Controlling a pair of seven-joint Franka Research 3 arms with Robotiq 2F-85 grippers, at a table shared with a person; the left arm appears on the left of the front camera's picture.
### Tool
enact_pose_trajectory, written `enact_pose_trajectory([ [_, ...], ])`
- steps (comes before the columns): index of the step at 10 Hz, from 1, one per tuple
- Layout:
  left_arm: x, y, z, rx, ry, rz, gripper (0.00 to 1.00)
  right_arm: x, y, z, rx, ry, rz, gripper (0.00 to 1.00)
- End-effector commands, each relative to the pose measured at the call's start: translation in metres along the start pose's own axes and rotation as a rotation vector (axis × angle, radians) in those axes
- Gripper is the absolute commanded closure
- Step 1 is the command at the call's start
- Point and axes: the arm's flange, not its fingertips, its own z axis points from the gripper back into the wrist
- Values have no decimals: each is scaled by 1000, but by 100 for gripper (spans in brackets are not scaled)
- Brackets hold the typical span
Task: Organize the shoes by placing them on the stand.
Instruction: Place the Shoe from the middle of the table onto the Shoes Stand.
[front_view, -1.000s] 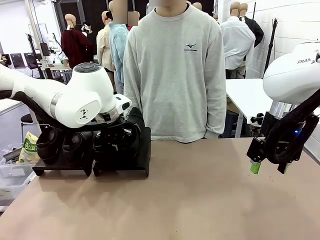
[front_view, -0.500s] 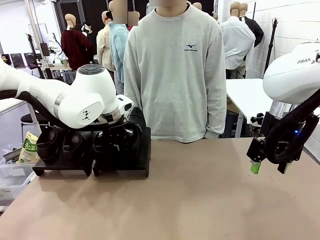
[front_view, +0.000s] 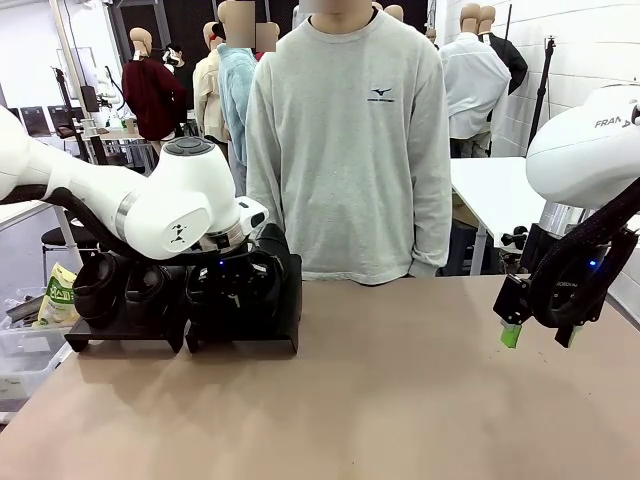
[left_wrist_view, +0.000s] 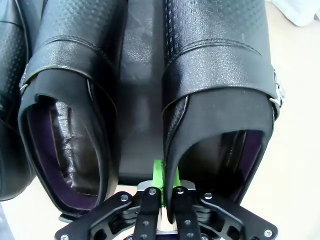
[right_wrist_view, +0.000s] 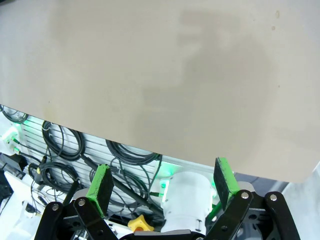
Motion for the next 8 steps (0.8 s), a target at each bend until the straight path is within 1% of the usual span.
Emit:
enact_pose_trajectory([
  [1,5,-8,1,3,10,42,100,-1,-2,2,-14,9,7,0],
  [2,5,-9,-1,6,-1,41,100,-1,-2,2,-14,9,7,0],
  [5,7,-8,-2,13,21,65,100,-1,-2,2,-14,9,7,0],
  [8,9,-7,1,18,-1,65,42,-1,-2,2,-14,9,7,0],
])
